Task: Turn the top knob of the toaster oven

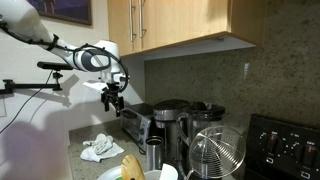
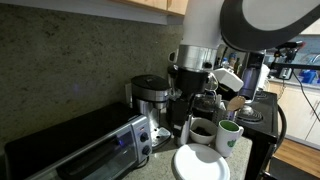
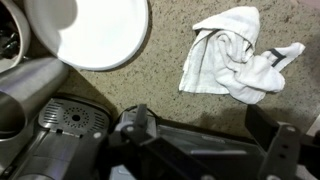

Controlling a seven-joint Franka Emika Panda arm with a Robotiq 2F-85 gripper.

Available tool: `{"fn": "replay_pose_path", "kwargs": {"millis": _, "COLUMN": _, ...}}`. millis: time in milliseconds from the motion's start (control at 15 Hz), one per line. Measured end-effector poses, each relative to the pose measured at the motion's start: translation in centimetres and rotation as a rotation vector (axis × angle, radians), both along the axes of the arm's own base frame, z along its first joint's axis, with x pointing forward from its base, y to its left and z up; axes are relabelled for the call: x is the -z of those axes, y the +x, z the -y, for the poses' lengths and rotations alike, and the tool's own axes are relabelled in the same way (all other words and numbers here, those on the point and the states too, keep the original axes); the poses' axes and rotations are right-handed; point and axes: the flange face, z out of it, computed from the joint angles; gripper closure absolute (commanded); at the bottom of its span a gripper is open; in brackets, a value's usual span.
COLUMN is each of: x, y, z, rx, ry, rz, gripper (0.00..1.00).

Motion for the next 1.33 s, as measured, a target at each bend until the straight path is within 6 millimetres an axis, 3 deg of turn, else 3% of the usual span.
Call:
{"fn": "replay_pose_path", "kwargs": {"millis": 333, "x": -1.3, "y": -1.6, "z": 1.2, "rx": -0.013, "ry": -0.019, "rz": -0.054, "gripper": 0.0}}
{"fn": "replay_pose_path", "kwargs": {"millis": 1333, "x": -1.2, "y": -1.7, "z": 1.3, "rx": -0.017, "ry": -0.022, "rz": -0.063, "gripper": 0.0}}
